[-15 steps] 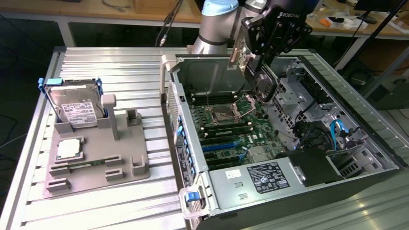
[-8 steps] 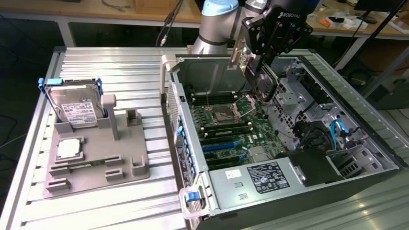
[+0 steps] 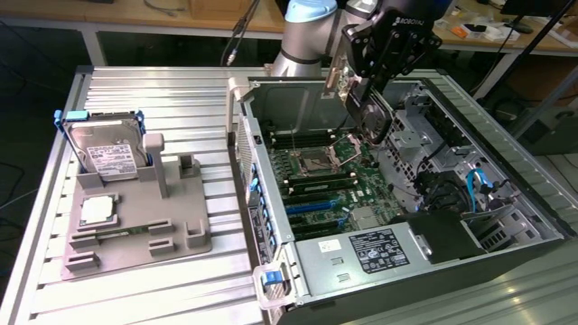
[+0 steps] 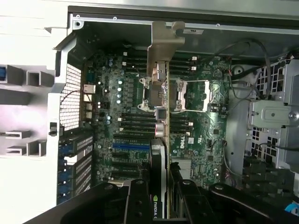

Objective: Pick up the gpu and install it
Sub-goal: 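Insert the gpu into the slot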

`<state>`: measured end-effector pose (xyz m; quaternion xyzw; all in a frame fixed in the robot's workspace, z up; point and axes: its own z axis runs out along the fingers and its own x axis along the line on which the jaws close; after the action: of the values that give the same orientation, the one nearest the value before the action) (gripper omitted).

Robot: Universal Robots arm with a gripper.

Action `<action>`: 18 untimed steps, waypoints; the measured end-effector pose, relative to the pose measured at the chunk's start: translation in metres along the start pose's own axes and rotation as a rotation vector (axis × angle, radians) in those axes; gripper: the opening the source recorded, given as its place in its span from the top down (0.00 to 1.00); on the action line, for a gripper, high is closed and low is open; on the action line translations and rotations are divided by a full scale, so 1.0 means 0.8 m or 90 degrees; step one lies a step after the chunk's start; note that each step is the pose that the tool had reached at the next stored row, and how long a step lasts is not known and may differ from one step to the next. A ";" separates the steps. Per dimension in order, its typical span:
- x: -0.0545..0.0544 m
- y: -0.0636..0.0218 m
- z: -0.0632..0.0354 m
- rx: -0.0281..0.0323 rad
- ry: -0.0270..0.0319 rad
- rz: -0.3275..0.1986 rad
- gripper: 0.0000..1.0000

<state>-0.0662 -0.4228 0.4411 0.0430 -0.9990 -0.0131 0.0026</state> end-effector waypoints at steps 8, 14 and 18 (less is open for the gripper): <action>0.000 0.000 0.000 0.0004 0.0026 -0.099 0.73; -0.001 0.000 0.001 0.0007 0.0045 -0.173 0.73; -0.001 0.000 0.001 0.0009 0.0060 -0.229 0.73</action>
<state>-0.0653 -0.4228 0.4403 0.2212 -0.9751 -0.0124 0.0048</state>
